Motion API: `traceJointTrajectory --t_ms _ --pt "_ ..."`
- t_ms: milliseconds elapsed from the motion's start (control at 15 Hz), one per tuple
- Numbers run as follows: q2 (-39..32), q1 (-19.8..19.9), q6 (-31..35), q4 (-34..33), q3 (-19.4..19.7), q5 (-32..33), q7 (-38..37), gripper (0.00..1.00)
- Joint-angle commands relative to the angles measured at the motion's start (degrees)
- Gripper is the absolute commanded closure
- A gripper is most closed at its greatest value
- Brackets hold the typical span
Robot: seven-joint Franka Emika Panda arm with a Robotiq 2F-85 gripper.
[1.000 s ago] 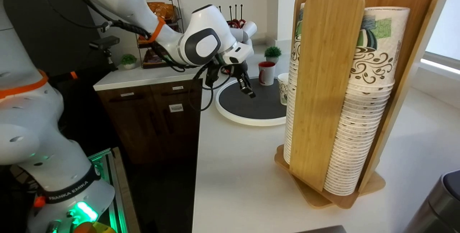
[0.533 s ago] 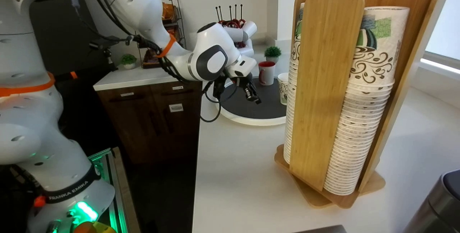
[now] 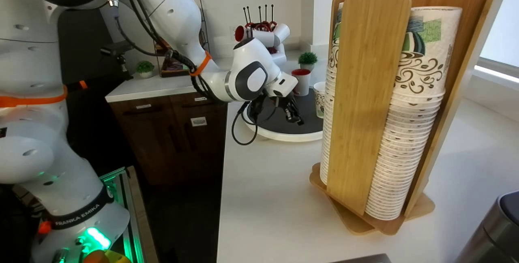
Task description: Rotate the tray clockwise.
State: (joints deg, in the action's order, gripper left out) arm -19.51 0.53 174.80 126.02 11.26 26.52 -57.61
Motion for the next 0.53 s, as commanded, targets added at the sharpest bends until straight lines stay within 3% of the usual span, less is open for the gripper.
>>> traceJointTrajectory --t_ms 0,333,467 --pt "-2.67 -2.52 0.11 -1.63 1.97 0.63 -3.00 1.00" --pt "-2.35 -3.22 -3.72 -1.99 1.92 -0.53 -3.04 1.00" --pt "-1.19 -2.11 -6.77 -1.58 -0.20 -2.31 -1.80 1.00"
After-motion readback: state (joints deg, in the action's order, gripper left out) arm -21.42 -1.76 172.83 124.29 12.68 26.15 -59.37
